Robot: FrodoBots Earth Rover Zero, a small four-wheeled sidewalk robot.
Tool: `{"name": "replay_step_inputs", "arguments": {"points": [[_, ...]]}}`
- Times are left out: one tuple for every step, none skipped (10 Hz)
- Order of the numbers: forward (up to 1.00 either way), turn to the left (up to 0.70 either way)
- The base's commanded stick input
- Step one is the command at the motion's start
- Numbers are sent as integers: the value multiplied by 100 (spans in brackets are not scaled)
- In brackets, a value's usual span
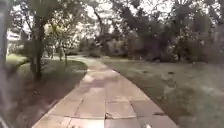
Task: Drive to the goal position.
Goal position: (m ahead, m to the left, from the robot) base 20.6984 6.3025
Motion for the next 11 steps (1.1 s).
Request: {"name": "replay_step_inputs", "arguments": {"points": [[100, 0], [100, 0], [100, 0], [100, 0], [100, 0], [100, 0], [100, 0], [100, 0], [100, 0], [100, 0], [100, 0]]}}
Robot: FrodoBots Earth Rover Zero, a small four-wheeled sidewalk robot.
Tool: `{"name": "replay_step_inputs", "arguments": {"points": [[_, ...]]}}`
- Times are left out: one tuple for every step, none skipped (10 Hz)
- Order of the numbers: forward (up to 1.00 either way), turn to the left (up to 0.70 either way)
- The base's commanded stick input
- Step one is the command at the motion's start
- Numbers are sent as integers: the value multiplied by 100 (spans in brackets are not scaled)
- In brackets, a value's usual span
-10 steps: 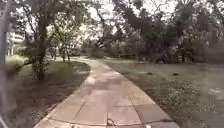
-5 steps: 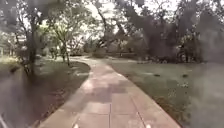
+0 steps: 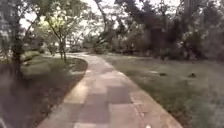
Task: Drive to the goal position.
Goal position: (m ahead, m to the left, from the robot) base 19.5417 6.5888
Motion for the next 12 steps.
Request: {"name": "replay_step_inputs", "arguments": {"points": [[100, 0], [100, 18], [100, 38], [100, 40], [100, 37], [100, 20], [100, 0], [100, 0], [100, 0], [100, 0], [100, 0], [100, 0]]}}
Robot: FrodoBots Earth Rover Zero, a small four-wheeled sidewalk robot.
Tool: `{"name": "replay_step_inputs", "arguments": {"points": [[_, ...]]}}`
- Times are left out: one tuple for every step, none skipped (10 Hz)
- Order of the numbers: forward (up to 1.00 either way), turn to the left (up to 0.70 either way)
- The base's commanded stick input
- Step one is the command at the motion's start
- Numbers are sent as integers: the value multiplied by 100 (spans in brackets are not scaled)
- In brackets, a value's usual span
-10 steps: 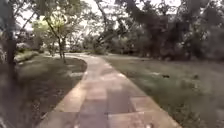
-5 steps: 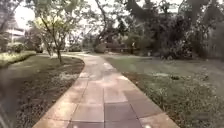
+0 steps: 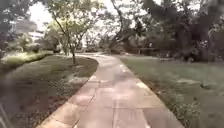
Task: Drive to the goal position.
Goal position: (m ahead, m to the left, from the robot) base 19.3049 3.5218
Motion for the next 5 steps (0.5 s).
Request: {"name": "replay_step_inputs", "arguments": {"points": [[100, 0], [100, 0], [100, 0], [100, 0], [100, 0]]}}
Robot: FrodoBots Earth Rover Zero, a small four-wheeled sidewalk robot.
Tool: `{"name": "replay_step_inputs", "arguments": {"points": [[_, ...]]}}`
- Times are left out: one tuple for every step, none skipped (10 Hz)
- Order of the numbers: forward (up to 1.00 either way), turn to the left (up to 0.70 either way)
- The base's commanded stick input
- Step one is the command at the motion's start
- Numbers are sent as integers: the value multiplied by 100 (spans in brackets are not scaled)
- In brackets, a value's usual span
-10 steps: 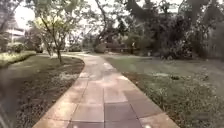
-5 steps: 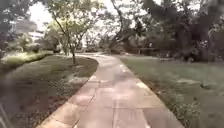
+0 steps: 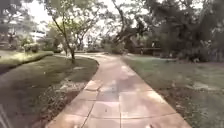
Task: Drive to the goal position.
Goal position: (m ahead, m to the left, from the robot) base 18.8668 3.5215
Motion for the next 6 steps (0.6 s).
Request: {"name": "replay_step_inputs", "arguments": {"points": [[100, 0], [100, 0], [100, 0], [100, 0], [100, 0], [100, 0]]}}
